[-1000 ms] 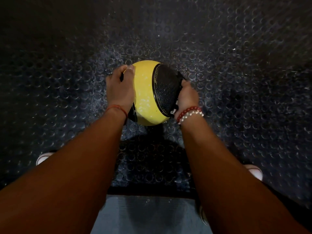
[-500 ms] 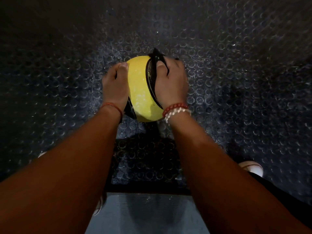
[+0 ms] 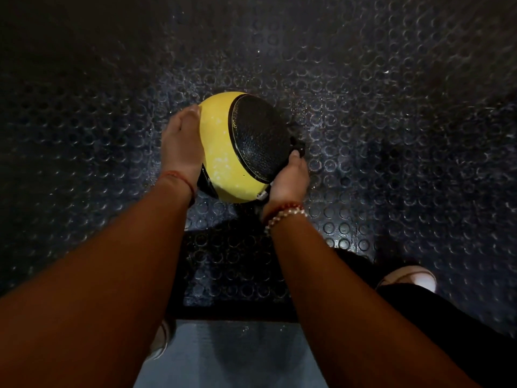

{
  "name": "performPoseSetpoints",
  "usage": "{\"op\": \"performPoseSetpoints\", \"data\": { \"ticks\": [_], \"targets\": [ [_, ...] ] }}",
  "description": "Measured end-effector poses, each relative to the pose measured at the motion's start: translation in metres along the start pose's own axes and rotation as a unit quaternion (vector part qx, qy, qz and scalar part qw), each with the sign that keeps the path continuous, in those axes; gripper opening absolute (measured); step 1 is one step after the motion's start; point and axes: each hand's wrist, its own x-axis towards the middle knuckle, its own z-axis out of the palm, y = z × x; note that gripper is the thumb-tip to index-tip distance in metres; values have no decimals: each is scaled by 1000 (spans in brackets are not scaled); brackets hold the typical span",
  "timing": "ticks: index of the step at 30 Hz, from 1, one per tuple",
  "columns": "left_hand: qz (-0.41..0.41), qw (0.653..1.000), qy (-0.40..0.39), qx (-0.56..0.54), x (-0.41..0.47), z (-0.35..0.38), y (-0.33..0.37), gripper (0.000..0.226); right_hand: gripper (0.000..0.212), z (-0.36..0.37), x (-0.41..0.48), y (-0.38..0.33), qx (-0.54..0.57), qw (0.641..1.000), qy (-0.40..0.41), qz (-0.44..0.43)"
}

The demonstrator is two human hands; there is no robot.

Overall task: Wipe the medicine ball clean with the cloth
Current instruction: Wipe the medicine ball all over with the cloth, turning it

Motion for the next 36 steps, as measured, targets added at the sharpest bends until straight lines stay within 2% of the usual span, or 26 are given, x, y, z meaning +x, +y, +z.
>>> {"op": "performPoseSetpoints", "data": {
  "ticks": [2,4,8,10,13,16,18,20,21,23,25,27,31,33,36],
  "targets": [
    [4,1000,-7,4,1,-1,-1,45,42,5,-14,5,-41,996,37,-77],
    [-9,1000,-13,-13,0,-3,1,48,42,7,-27,6,-94,981,41,-167],
    [-22,999,-26,-6,-1,-8,0,53,41,10,-36,-5,-196,931,10,-308],
    [-23,999,-33,-25,0,-9,-1,54,39,15,-31,-18,-244,909,-17,-338],
    [-21,999,-34,-35,-1,-12,-4,49,30,22,-10,-44,-302,893,-82,-324],
    [-19,999,-23,-43,-3,-12,-2,33,25,23,16,-61,-266,928,-140,-221],
    [-22,999,39,-19,-1,-13,-1,34,23,19,26,-58,-213,958,-143,-126],
    [13,990,129,58,0,-17,0,35,21,15,31,-47,-160,977,-130,-62],
    [34,985,153,78,-2,-20,1,32,20,15,29,-41,-138,983,-116,-45],
    [61,983,153,85,-11,-22,1,30,19,14,21,-35,-117,989,-80,-31],
    [49,990,121,57,-17,-22,2,39,26,16,5,-30,-108,992,-43,-49],
    [30,995,91,27,-17,-24,3,30,34,20,-17,-19,-131,985,-19,-110],
    [26,998,59,4,-15,-34,0,14,39,29,-53,-1,-223,927,-53,-299],
    [29,998,53,3,-16,-39,-4,17,39,33,-48,-7,-253,905,-71,-336],
    [18,999,43,7,-16,-41,-4,24,32,37,-33,-23,-278,896,-101,-330]
  ]
}}
